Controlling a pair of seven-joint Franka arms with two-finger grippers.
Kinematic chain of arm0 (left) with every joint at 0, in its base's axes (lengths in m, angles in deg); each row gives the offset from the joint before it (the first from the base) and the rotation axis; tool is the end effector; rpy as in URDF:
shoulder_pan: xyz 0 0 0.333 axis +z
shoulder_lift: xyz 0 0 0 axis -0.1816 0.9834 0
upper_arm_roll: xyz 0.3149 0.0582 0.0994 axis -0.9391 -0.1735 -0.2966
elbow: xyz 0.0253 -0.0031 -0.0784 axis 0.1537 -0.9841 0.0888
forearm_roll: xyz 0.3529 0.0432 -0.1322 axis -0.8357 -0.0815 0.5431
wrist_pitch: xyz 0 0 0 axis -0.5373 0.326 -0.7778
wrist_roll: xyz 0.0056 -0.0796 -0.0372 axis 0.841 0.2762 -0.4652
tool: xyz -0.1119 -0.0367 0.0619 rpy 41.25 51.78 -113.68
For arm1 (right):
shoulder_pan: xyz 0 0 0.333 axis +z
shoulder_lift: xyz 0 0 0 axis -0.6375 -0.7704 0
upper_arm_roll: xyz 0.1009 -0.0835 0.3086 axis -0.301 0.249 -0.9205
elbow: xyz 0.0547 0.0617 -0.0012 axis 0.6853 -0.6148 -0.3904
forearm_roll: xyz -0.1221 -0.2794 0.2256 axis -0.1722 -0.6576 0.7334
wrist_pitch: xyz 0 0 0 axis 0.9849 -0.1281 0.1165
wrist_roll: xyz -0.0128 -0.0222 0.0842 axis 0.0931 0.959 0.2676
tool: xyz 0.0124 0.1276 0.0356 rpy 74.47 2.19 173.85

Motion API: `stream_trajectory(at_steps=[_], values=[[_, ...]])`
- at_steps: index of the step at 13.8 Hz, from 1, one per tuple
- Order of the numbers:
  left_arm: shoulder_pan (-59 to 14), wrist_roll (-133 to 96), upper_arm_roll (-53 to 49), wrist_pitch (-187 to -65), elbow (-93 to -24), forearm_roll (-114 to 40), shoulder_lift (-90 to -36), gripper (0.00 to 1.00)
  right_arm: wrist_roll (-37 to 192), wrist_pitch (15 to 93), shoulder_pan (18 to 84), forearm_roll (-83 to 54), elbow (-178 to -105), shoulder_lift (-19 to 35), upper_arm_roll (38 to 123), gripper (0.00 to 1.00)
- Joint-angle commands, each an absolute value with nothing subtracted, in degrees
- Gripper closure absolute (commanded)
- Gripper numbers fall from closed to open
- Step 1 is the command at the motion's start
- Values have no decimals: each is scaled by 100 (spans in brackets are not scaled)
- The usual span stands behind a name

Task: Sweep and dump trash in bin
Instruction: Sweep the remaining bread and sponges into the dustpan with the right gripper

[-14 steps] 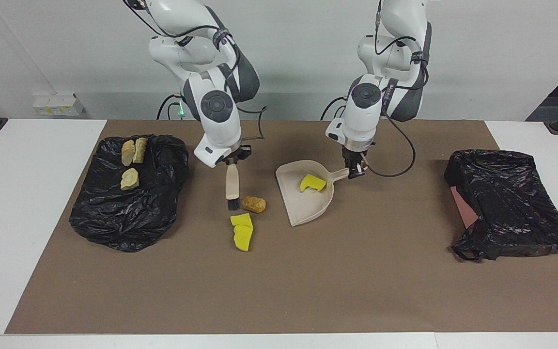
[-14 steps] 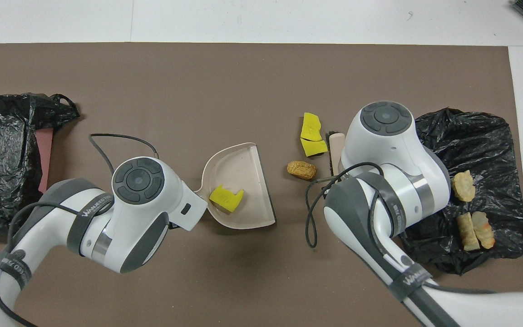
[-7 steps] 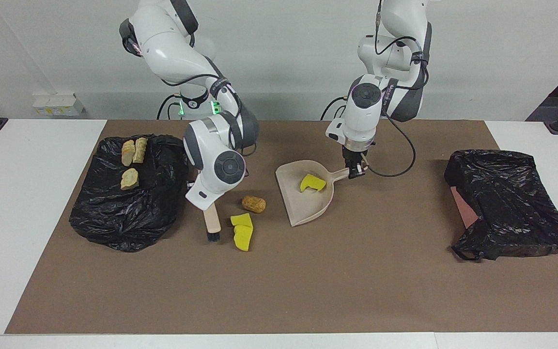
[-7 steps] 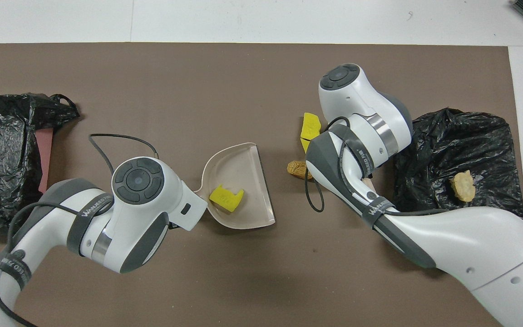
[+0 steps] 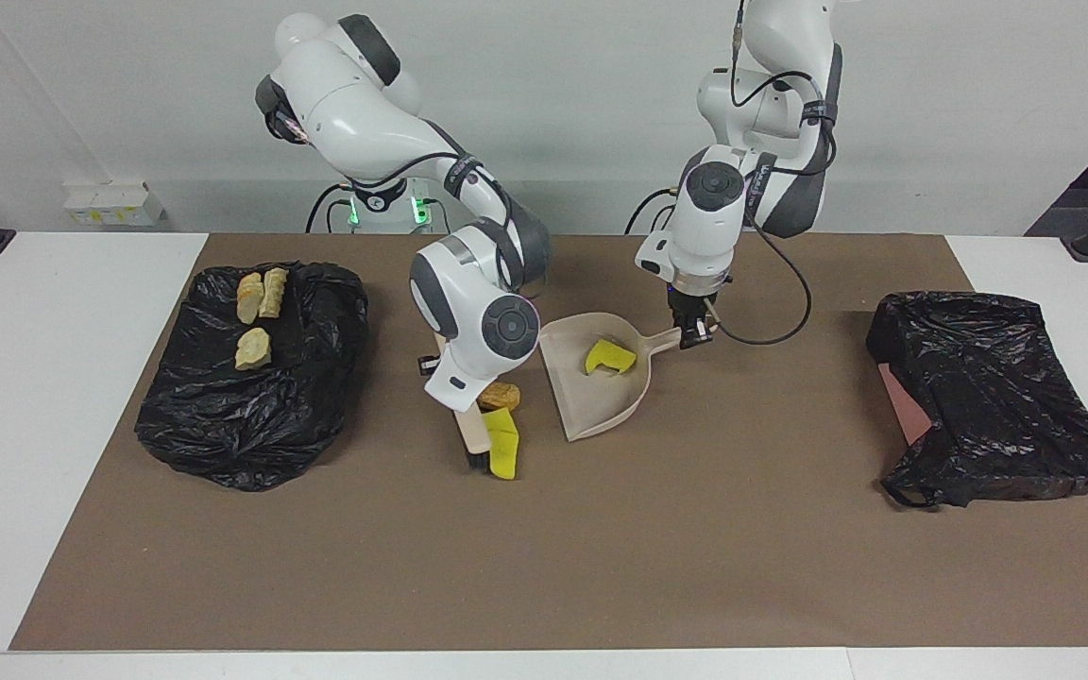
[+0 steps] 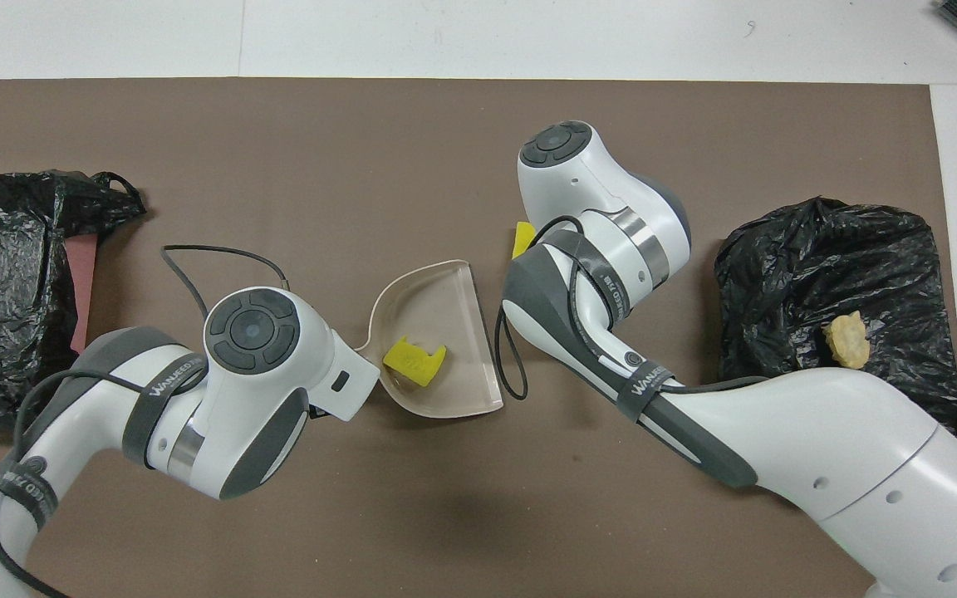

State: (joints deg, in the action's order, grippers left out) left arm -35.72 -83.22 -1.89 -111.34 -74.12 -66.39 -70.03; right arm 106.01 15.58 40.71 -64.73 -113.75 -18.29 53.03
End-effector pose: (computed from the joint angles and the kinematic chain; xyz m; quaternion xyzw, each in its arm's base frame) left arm 0.4605 -0.2462 0.3674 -0.7623 0.6456 0.0382 0.0249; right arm 0.5888 0.2639 0.3270 0.9536 0.1356 -0.2496 0.1000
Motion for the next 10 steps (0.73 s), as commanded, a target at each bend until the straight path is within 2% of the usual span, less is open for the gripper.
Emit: stream_trajectory(at_steps=[1, 3, 7, 10], values=[[-3683, -7985, -244, -11329, -7655, -6751, -7187, 100, 11000, 1535, 3978, -5856, -11482, -1893, 4923, 100], [-3823, -7572, -244, -11591, -7655, -6760, -7003, 100, 11187, 1981, 3961, -5258, -11700, -1841, 4686, 100], [-3798, -7544, -244, -11689, -7655, -6760, -6976, 100, 11493, 2396, 3890, -4562, -11886, -1683, 4421, 100], [-3762, -7579, -244, -11725, -7646, -6760, -6958, 100, 11433, 2065, 3706, -4553, -11843, -1507, 4491, 100]])
